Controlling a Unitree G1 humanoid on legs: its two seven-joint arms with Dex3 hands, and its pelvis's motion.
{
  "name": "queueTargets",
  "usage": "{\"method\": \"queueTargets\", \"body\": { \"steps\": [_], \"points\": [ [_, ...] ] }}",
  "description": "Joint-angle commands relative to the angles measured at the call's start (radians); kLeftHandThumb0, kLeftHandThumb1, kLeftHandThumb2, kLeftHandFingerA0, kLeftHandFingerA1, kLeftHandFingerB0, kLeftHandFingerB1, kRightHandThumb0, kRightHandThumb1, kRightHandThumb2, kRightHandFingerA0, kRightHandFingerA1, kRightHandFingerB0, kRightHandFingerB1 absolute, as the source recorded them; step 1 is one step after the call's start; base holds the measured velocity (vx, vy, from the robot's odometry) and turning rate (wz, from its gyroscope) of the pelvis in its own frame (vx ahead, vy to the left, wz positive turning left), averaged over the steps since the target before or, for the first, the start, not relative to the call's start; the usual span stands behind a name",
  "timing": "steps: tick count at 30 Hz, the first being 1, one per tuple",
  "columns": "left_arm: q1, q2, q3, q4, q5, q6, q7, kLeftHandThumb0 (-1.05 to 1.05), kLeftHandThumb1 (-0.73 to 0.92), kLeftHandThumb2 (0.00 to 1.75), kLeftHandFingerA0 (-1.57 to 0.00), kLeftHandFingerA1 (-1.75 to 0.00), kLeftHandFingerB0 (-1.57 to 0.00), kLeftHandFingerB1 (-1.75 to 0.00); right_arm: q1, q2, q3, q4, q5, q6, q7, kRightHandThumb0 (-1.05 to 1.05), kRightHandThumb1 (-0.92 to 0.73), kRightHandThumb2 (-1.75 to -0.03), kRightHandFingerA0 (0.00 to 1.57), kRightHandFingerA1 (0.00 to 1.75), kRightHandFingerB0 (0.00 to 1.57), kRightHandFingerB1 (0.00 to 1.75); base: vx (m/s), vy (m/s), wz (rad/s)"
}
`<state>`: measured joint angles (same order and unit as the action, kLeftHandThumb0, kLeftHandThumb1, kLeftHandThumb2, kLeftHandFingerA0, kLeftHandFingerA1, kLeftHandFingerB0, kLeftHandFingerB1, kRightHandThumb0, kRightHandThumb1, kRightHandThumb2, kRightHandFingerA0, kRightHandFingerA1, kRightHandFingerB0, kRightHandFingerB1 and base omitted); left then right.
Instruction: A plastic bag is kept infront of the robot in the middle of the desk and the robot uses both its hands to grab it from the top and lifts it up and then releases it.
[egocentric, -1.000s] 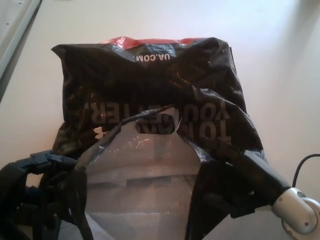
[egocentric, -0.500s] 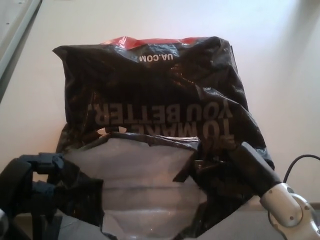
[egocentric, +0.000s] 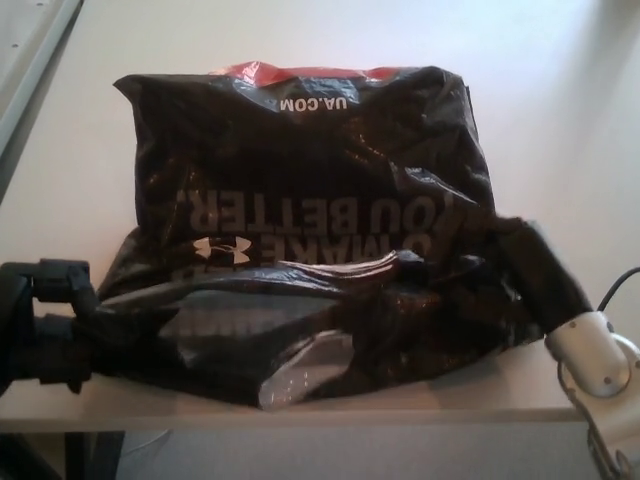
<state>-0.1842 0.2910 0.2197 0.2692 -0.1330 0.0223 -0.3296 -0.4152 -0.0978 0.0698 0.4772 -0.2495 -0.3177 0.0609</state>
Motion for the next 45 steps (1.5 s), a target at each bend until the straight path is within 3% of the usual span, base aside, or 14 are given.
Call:
{"method": "queueTargets", "body": {
  "steps": [1,9,12,13,18,19,20,31,33,35,41,43,44,45],
  "points": [
    [-0.069,0.025,0.042,-0.046,-0.036,0.042,0.038,-0.62,0.09,0.91,-1.57,-1.52,-1.56,-1.51,-0.088,-0.049,-0.075,0.037,0.082,-0.092,-0.011,-0.15,-0.71,-0.58,0.77,1.75,0.65,1.75,0.0,0.0,0.0],
    [-0.126,0.056,0.08,-0.178,-0.061,0.139,0.04,-0.28,0.37,0.79,-1.15,-1.75,-0.91,-1.75,-0.2,-0.061,-0.126,0.0,0.109,-0.035,-0.015,-0.16,-0.69,-0.57,0.79,1.75,0.63,1.75,0.0,0.0,0.0],
    [-0.199,0.084,0.085,-0.232,-0.061,0.183,0.05,-0.24,0.38,0.86,-1.34,-1.51,-1.1,-1.4,-0.306,-0.058,-0.157,0.04,0.132,-0.01,-0.029,-0.17,-0.69,-0.58,0.83,1.75,0.66,1.75,0.0,0.0,0.0],
    [-0.222,0.088,0.085,-0.245,-0.061,0.201,0.056,-0.09,0.5,0.72,-0.98,-1.75,-0.7,-1.75,-0.334,-0.062,-0.162,0.058,0.131,-0.025,-0.03,-0.17,-0.7,-0.59,0.84,1.75,0.68,1.75,0.0,0.0,0.0],
    [-0.387,0.101,0.066,-0.262,-0.028,0.268,0.12,-0.1,0.51,0.66,-1.0,-1.75,-0.73,-1.75,-0.497,-0.089,-0.167,0.134,0.112,-0.009,-0.041,-0.26,-0.7,-0.57,0.8,1.75,0.64,1.75,0.0,0.0,0.0],
    [-0.42,0.1,0.05,-0.243,0.0,0.244,0.132,-0.12,0.39,0.88,-1.33,-1.46,-1.11,-1.35,-0.512,-0.087,-0.171,0.124,0.12,0.004,-0.043,-0.23,-0.69,-0.58,0.8,1.75,0.62,1.75,0.0,0.0,0.0],
    [-0.439,0.099,0.038,-0.234,0.022,0.229,0.146,-0.11,0.49,0.7,-0.99,-1.72,-0.78,-1.73,-0.526,-0.083,-0.175,0.125,0.128,0.014,-0.044,-0.23,-0.68,-0.58,0.79,1.75,0.61,1.75,0.0,0.0,0.0],
    [-0.661,0.107,0.004,-0.131,0.024,0.248,0.156,-0.07,0.44,0.82,-1.0,-1.75,-0.75,-1.75,-0.66,-0.124,-0.161,0.215,0.111,0.015,-0.053,-0.26,-0.7,-0.57,0.81,1.75,0.66,1.75,0.0,0.0,0.0],
    [-0.715,0.114,0.002,-0.103,0.029,0.277,0.171,-0.08,0.44,0.81,-0.98,-1.75,-0.71,-1.75,-0.688,-0.129,-0.16,0.23,0.104,0.029,-0.066,-0.34,-0.48,-0.84,1.14,1.4,0.98,1.3,0.0,0.0,0.0],
    [-0.76,0.11,0.008,-0.068,0.024,0.276,0.188,-0.05,0.45,0.78,-1.0,-1.75,-0.68,-1.75,-0.714,-0.137,-0.158,0.264,0.101,-0.023,-0.071,-0.28,-0.67,-0.56,0.82,1.75,0.66,1.72,0.0,0.0,0.0],
    [-0.823,0.114,-0.004,-0.05,0.042,0.316,0.221,-0.05,0.44,0.79,-0.94,-1.75,-0.69,-1.75,-0.748,-0.139,-0.159,0.269,0.112,0.018,-0.073,-0.3,-0.66,-0.57,0.83,1.74,0.68,1.72,0.0,0.0,0.0],
    [-0.836,0.114,-0.004,-0.003,0.037,0.251,0.205,-0.07,0.42,0.82,-0.98,-1.75,-0.72,-1.75,-0.755,-0.134,-0.167,0.275,0.133,0.026,-0.056,-0.35,-0.46,-0.84,1.16,1.41,1.0,1.31,0.0,0.0,0.0],
    [-0.844,0.11,-0.004,0.001,0.036,0.252,0.213,-0.07,0.41,0.84,-0.97,-1.75,-0.72,-1.75,-0.757,-0.135,-0.165,0.27,0.133,0.043,-0.052,-0.31,-0.67,-0.57,0.83,1.75,0.67,1.73,0.0,0.0,0.0],
    [-0.854,0.107,-0.005,0.007,0.036,0.256,0.217,-0.07,0.41,0.86,-0.96,-1.75,-0.73,-1.75,-0.759,-0.133,-0.166,0.267,0.139,0.059,-0.046,-0.36,-0.47,-0.84,1.14,1.4,0.98,1.3,0.0,0.0,0.0]
  ]
}}
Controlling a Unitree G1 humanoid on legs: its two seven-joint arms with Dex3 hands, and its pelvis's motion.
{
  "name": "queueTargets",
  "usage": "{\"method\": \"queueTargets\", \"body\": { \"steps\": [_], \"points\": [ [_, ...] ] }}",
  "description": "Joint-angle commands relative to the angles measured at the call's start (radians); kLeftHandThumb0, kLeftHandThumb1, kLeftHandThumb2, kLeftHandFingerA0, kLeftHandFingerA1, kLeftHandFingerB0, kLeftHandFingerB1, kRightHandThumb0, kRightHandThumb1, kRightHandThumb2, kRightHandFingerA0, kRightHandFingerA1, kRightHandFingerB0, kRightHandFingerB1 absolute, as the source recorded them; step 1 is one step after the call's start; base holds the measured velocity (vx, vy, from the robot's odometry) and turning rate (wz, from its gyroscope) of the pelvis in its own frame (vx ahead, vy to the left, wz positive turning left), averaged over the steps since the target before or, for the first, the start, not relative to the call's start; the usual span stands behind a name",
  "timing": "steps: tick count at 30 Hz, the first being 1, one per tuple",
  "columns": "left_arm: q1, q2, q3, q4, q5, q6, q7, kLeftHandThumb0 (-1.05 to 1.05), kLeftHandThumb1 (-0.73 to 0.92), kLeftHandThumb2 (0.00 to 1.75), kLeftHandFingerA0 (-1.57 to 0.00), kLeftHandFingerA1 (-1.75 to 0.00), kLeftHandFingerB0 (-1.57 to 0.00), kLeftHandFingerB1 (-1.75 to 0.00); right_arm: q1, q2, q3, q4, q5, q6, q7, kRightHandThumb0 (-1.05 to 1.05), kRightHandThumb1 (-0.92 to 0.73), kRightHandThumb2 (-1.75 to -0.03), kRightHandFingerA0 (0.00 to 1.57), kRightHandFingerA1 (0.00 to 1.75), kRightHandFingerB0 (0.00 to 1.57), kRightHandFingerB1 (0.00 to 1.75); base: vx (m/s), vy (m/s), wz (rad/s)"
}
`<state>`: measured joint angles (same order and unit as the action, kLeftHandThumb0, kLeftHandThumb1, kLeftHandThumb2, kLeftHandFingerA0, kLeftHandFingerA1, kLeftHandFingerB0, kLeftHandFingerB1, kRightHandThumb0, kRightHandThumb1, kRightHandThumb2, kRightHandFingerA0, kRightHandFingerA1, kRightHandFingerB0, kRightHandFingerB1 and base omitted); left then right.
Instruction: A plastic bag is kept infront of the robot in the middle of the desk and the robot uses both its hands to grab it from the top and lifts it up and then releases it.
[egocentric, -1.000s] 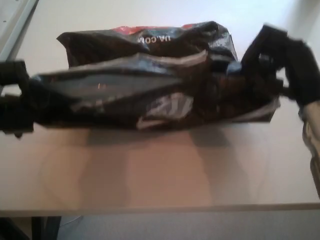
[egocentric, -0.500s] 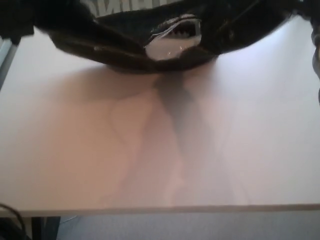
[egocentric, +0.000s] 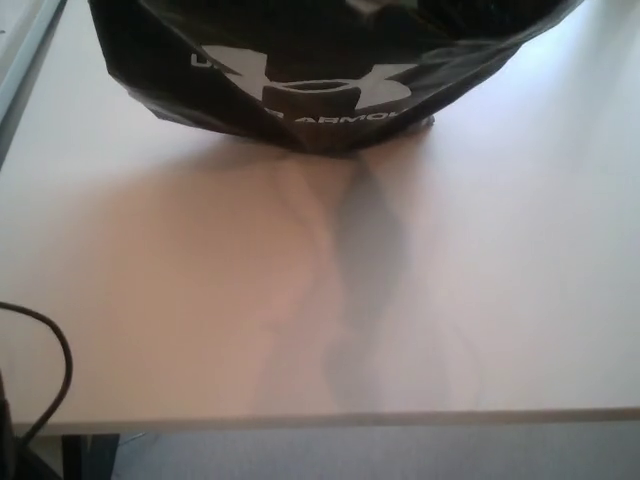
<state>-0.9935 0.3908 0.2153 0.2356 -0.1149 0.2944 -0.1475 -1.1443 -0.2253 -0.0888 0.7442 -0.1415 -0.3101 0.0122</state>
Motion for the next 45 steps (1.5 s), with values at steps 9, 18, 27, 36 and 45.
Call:
{"method": "queueTargets", "body": {
  "steps": [9,18,27,36,45],
  "points": [
    [-0.108,-0.008,-0.018,0.081,0.044,-0.015,0.085,-0.06,0.41,0.83,-0.92,-1.75,-0.7,-1.75,-0.045,-0.008,0.02,0.041,-0.002,0.005,-0.041,-0.25,-0.69,-0.56,0.83,1.75,0.68,1.75,0.0,0.0,0.0],
    [-0.096,-0.014,-0.043,0.071,0.061,-0.051,0.093,-0.08,0.46,0.78,-0.94,-1.75,-0.71,-1.75,-0.052,0.0,0.024,0.034,-0.003,0.011,-0.08,-0.24,-0.67,-0.57,0.83,1.75,0.67,1.75,0.0,0.0,0.0],
    [0.039,-0.038,-0.031,-0.171,0.05,-0.17,0.098,-0.15,0.39,0.94,-0.97,-1.75,-0.8,-1.75,-0.041,0.009,-0.042,-0.144,0.059,0.035,-0.124,-0.27,-0.68,-0.6,0.91,1.75,0.69,1.75,0.0,0.0,0.0],
    [0.058,-0.086,-0.017,-0.466,0.091,-0.125,0.18,-0.21,0.43,0.8,-1.0,-1.75,-0.78,-1.75,-0.028,0.031,-0.097,-0.434,0.092,0.156,-0.14,-0.27,-0.69,-0.59,0.89,1.75,0.65,1.75,0.0,0.0,0.0],
    [0.045,-0.114,-0.015,-0.521,0.086,-0.163,0.197,-0.2,0.48,0.66,-0.98,-1.75,-0.75,-1.75,0.021,0.056,-0.093,-0.555,0.094,0.19,-0.141,-0.27,-0.66,-0.59,0.89,1.75,0.68,1.75,0.0,0.0,0.0]
  ]
}}
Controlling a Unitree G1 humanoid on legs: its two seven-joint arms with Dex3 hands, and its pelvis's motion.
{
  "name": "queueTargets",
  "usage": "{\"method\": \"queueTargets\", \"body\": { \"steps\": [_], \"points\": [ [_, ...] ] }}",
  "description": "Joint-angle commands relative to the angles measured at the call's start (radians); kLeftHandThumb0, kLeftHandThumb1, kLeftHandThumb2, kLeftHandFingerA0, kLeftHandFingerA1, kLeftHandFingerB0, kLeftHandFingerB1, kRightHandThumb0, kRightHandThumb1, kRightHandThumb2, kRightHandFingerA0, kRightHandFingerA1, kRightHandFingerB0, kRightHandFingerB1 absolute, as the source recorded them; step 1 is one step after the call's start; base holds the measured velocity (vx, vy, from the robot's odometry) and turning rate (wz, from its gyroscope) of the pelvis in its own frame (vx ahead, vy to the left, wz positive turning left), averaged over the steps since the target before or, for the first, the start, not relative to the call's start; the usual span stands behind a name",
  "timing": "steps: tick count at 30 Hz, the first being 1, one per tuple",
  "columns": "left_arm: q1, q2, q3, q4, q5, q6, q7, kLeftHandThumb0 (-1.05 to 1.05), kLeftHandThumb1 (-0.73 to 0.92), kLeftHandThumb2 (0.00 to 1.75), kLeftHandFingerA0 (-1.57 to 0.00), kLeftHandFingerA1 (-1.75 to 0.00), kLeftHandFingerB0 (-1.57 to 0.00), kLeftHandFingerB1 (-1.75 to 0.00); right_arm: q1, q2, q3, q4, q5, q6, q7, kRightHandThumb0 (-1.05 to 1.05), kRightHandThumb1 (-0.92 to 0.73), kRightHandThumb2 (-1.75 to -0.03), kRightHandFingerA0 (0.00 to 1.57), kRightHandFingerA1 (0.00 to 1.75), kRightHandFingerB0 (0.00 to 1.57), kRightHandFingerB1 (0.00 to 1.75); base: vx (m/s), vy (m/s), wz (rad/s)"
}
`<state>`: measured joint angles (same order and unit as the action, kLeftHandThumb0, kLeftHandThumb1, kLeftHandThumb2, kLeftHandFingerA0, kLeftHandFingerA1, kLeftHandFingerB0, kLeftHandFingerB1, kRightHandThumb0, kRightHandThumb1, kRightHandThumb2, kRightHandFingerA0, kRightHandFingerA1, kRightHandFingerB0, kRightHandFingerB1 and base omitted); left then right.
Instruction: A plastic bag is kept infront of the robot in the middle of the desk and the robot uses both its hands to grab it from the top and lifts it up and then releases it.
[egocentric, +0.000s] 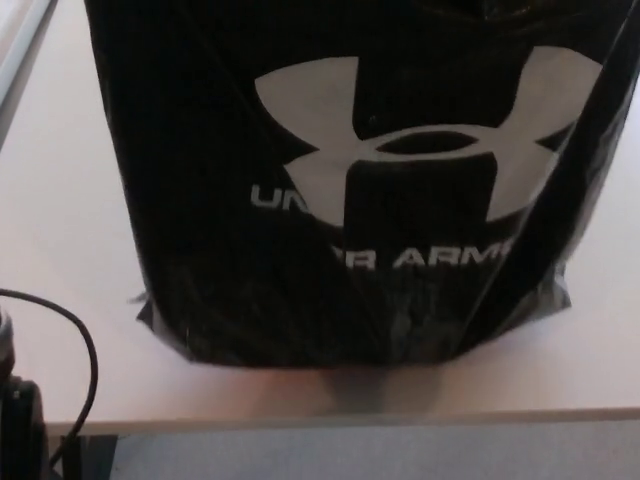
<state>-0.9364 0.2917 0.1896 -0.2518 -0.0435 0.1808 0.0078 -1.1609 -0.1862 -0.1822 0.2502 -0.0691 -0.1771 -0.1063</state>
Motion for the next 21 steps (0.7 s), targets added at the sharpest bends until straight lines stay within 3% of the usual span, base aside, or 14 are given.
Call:
{"method": "queueTargets", "body": {
  "steps": [1,2,3,7,8,10,11,12,13,17,18,21],
  "points": [
    [-0.011,-0.017,0.008,-0.037,0.029,-0.057,0.049,-0.21,0.48,0.66,-0.98,-1.75,-0.75,-1.75,0.056,0.009,0.018,-0.068,-0.029,0.059,-0.041,-0.41,-0.46,-0.85,1.2,1.44,1.02,1.35,0.0,0.0,0.0],
    [-0.009,-0.019,0.007,-0.038,0.036,-0.064,0.053,-0.21,0.48,0.66,-0.98,-1.75,-0.75,-1.75,0.067,0.006,0.028,-0.072,-0.058,0.063,-0.054,-0.41,-0.46,-0.85,1.2,1.44,1.02,1.35,0.0,0.0,0.0],
    [-0.009,-0.02,0.004,-0.036,0.041,-0.07,0.054,-0.22,0.48,0.67,-1.0,-1.75,-0.77,-1.75,0.078,0.003,0.031,-0.077,-0.063,0.063,-0.055,-0.35,-0.66,-0.59,0.89,1.75,0.7,1.75,0.0,0.0,0.0],
    [-0.009,-0.026,-0.002,-0.035,0.056,-0.071,0.068,-0.18,0.46,0.68,-0.98,-1.75,-0.75,-1.75,0.112,-0.007,0.045,-0.078,-0.081,0.057,-0.063,-0.35,-0.65,-0.59,0.91,1.75,0.71,1.75,0.0,0.0,0.0],
    [-0.005,-0.022,-0.005,-0.026,0.08,-0.076,0.078,-0.15,0.44,0.77,-1.0,-1.75,-0.77,-1.75,0.127,0.015,0.032,-0.094,0.004,0.083,-0.01,-0.36,-0.47,-0.85,1.23,1.45,1.0,1.33,0.0,0.0,0.0],
    [-0.007,-0.021,0.0,-0.008,0.072,-0.077,0.074,-0.12,0.43,0.83,-1.0,-1.75,-0.76,-1.75,0.132,0.014,0.033,-0.098,-0.001,0.11,-0.014,-0.35,-0.47,-0.84,1.24,1.45,0.99,1.31,0.0,0.0,0.0],
    [-0.008,-0.018,0.001,0.003,0.073,-0.08,0.072,-0.23,0.36,0.93,-1.29,-1.45,-1.1,-1.36,0.13,0.013,0.033,-0.091,0.0,0.107,-0.013,-0.35,-0.47,-0.84,1.23,1.44,0.99,1.31,0.0,0.0,0.0],
    [-0.011,-0.014,0.001,0.013,0.076,-0.082,0.072,-0.23,0.36,0.93,-1.29,-1.45,-1.1,-1.36,0.125,0.009,0.033,-0.082,0.0,0.104,-0.011,-0.35,-0.47,-0.84,1.23,1.44,0.99,1.31,0.0,0.0,0.0],
    [-0.008,-0.012,-0.001,0.016,0.083,-0.066,0.075,-0.18,0.42,0.83,-1.0,-1.75,-0.77,-1.75,0.124,0.009,0.033,-0.075,-0.003,0.108,-0.014,-0.36,-0.46,-0.84,1.22,1.44,0.99,1.32,0.0,0.0,0.0],
    [-0.009,-0.016,0.005,0.05,0.059,-0.054,0.059,-0.11,0.41,0.83,-0.97,-1.75,-0.73,-1.75,0.104,0.001,0.039,-0.01,-0.005,0.107,-0.009,-0.36,-0.46,-0.84,1.21,1.43,1.01,1.32,0.0,0.0,0.0],
    [-0.015,-0.02,0.007,0.083,0.054,-0.072,0.06,-0.12,0.38,0.87,-1.0,-1.75,-0.75,-1.75,0.098,-0.006,0.043,0.013,-0.014,0.095,-0.009,-0.26,-0.67,-0.58,0.87,1.75,0.67,1.75,0.0,0.0,0.0],
    [-0.04,-0.018,0.007,0.194,0.073,-0.122,0.078,-0.07,0.45,0.77,-0.98,-1.75,-0.72,-1.75,0.065,-0.032,0.057,0.12,-0.044,0.051,-0.015,-0.24,-0.68,-0.58,0.88,1.75,0.66,1.75,0.0,0.0,0.0]
  ]
}}
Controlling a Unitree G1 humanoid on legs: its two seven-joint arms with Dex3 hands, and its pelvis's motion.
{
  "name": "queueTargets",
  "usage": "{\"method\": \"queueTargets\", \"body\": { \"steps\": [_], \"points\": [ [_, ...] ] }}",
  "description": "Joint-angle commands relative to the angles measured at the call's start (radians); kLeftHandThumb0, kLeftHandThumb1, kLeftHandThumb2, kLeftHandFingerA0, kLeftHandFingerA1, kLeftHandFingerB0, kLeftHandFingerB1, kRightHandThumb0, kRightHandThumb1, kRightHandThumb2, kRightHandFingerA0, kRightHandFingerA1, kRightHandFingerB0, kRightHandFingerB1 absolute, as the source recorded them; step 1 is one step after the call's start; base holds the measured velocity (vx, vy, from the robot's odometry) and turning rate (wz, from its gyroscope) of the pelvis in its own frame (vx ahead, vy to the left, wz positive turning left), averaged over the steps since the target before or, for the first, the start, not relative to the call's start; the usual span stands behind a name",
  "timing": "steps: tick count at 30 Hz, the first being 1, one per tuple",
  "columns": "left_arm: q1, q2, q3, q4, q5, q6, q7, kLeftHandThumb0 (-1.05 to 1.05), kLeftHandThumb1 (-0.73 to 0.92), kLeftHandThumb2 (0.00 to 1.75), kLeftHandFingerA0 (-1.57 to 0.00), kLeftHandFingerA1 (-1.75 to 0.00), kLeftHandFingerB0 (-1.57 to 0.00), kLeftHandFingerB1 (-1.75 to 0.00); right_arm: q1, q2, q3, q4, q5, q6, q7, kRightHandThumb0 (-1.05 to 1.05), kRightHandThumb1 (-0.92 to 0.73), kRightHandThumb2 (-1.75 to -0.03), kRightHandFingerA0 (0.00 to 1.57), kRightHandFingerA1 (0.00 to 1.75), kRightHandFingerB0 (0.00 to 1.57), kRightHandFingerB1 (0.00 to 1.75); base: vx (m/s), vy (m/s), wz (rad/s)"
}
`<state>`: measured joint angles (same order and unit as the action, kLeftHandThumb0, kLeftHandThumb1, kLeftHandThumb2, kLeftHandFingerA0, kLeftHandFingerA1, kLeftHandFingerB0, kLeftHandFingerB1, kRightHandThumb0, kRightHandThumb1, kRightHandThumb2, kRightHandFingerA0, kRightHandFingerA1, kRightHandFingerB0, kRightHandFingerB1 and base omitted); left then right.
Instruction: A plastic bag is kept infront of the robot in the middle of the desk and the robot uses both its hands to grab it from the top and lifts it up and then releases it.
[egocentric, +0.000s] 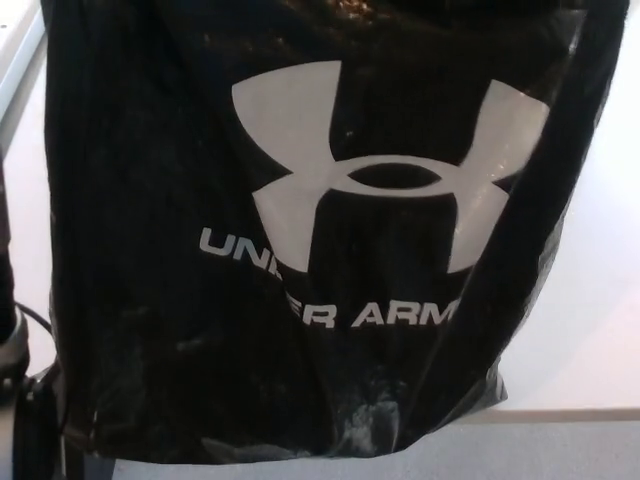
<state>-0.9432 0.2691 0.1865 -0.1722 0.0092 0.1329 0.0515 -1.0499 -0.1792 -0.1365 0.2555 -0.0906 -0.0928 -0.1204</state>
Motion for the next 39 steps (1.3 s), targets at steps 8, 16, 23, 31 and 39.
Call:
{"method": "queueTargets", "body": {
  "steps": [8,16,23,31,39],
  "points": [
    [-0.135,0.04,0.009,0.44,0.083,-0.264,0.112,-0.07,0.39,0.86,-0.96,-1.75,-0.75,-1.75,-0.164,-0.075,0.024,0.373,-0.03,-0.065,-0.01,-0.2,-0.69,-0.58,0.86,1.75,0.69,1.75,0.0,0.0,0.0],
    [-0.2,0.065,-0.029,0.635,0.202,-0.277,0.256,-0.04,0.43,0.83,-0.93,-1.75,-0.73,-1.75,-0.223,-0.093,0.074,0.563,-0.095,-0.077,-0.089,-0.2,-0.67,-0.58,0.86,1.75,0.69,1.75,0.0,0.0,0.0],
    [-0.13,0.224,-0.139,0.633,0.223,-0.091,0.021,-0.56,0.48,0.56,-0.02,-0.23,-0.15,-0.27,-0.164,-0.162,0.195,0.556,-0.153,-0.025,0.039,-0.55,-0.54,-0.57,0.2,0.38,0.16,0.28,0.0,0.0,0.0],
    [0.012,0.302,-0.175,0.619,0.239,-0.1,-0.023,-0.81,0.49,0.9,-0.04,-0.16,-0.09,-0.33,-0.031,-0.183,0.199,0.454,-0.109,0.035,0.171,-0.7,-0.47,-0.79,0.09,0.43,0.05,0.27,0.0,0.0,0.0],
    [0.138,0.311,-0.12,0.493,0.156,-0.048,-0.127,-0.72,0.46,0.85,-0.03,-0.18,-0.1,-0.39,0.079,-0.194,0.187,0.366,-0.072,0.02,0.255,-0.37,-0.37,-0.96,0.02,0.5,0.0,0.49,0.0,0.0,0.0]
  ]
}}
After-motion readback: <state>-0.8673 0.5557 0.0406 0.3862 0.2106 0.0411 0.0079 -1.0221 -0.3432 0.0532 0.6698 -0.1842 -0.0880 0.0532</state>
